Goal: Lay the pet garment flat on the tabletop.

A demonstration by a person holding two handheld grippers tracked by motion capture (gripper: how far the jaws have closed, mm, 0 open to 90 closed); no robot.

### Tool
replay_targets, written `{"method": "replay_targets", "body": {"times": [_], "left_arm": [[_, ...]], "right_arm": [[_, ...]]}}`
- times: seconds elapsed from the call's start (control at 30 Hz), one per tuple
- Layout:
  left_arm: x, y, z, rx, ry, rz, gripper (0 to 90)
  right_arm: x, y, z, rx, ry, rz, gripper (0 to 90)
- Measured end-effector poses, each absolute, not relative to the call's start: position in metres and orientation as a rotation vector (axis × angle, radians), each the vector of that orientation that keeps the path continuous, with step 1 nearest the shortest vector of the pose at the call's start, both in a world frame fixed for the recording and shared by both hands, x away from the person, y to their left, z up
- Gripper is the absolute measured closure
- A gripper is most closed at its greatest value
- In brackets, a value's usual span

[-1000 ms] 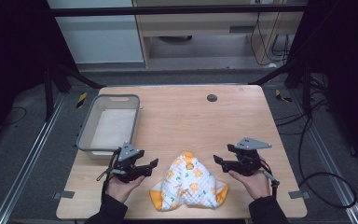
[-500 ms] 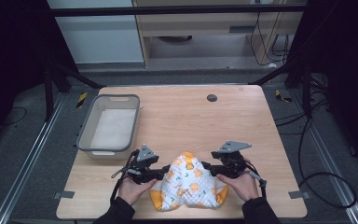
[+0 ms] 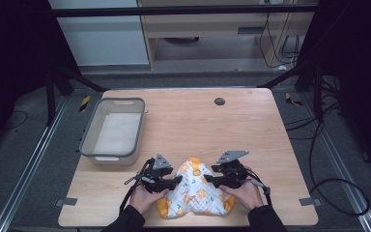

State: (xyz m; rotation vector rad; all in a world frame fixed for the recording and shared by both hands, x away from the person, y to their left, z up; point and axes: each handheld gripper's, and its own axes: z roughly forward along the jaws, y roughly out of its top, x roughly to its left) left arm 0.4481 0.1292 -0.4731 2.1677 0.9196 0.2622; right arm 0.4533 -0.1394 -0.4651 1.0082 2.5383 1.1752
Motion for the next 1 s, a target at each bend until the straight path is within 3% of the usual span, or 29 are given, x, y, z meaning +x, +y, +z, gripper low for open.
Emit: {"method": "replay_targets", "body": {"times": [0.43, 0.6, 1.0], "left_arm": [[0.453, 0.120, -0.481, 2.224, 0.909, 0.182, 81.3], [0.452, 0.118, -0.480, 2.233, 0.893, 0.201, 87.4], [0.441, 0.123, -0.449, 2.183, 0.838, 0.274, 88.6]], "right_arm": [[0.456, -0.134, -0.473, 1.028, 2.619, 1.150, 72.5], [0.454, -0.133, -0.471, 1.016, 2.618, 1.124, 80.7], [0.447, -0.139, -0.455, 0.984, 2.556, 1.170, 81.9]]}}
